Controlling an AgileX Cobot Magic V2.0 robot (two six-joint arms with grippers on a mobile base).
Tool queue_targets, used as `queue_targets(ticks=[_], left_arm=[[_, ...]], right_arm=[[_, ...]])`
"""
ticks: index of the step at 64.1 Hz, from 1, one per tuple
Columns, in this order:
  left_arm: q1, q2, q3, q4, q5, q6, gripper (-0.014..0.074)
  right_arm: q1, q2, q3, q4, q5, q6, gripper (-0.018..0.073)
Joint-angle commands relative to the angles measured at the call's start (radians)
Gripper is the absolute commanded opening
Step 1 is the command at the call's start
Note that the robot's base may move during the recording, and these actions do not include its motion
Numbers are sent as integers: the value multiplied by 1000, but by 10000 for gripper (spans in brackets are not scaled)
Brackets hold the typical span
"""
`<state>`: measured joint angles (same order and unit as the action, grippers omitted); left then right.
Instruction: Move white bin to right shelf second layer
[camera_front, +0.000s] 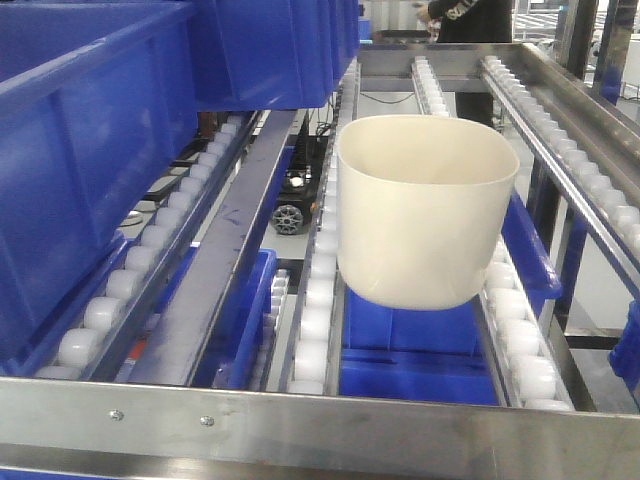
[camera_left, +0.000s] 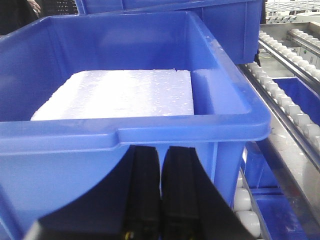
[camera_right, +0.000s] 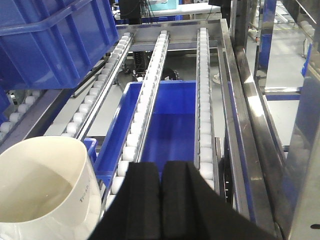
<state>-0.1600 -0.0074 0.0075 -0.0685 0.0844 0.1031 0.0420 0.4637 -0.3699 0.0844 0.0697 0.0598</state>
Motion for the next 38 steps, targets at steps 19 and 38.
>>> queue_targets(ticks=[19, 38], left_arm=[[1, -14, 37, -5, -84, -4, 85], [1, -14, 37, -5, -84, -4, 85]], right_arm=[[-8, -141, 136, -12, -51, -6, 52], [-10, -371, 367, -12, -105, -6, 52]])
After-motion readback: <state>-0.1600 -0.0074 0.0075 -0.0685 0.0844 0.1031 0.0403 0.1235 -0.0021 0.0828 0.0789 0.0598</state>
